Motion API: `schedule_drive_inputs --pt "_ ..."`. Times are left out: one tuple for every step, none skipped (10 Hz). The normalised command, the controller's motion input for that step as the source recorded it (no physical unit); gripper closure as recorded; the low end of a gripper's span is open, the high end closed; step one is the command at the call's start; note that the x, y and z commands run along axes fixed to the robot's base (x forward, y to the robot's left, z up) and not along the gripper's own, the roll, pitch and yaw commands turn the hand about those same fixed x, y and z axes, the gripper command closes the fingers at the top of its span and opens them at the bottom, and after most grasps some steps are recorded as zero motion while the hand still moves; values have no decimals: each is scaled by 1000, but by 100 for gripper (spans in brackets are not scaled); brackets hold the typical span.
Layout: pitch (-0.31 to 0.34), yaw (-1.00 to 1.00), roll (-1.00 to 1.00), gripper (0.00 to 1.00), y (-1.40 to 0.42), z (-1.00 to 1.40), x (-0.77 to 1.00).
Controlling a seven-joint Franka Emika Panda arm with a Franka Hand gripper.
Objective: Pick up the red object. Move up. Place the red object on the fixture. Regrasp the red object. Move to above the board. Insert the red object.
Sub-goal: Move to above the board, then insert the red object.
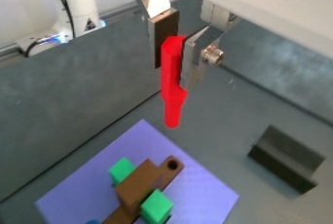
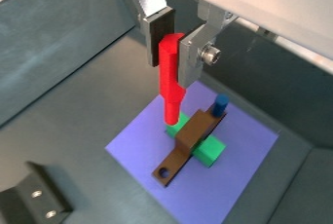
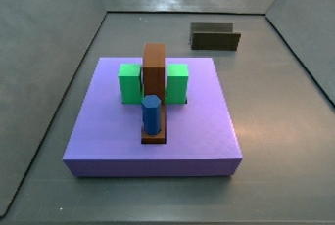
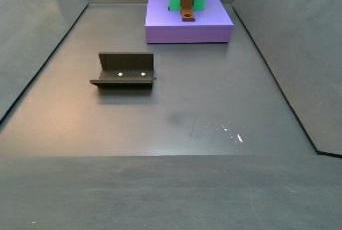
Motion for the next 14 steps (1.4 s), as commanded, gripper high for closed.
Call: schedule_drive_inputs --pt "-14 -16 -357 100 16 -4 -36" --pt "-20 -10 -217 100 17 -2 -35" --pt "0 60 160 100 383 -531 -37" --pt "-4 106 150 100 546 -583 -109" --pt "-27 146 110 100 654 -623 -126" --pt "-106 191 0 100 486 -740 0" --pt "-144 106 -77 100 240 -843 0" --pt "-157 0 -166 100 66 -706 -20" --pt "-214 0 -223 100 0 -531 0" --pt "-240 0 -231 100 0 -486 0" --pt "-207 0 -307 100 0 -429 0" --pt "-209 -40 -323 100 0 -394 0" --pt "-239 -23 -303 100 43 -389 0" --pt "-146 0 -239 100 106 -351 0"
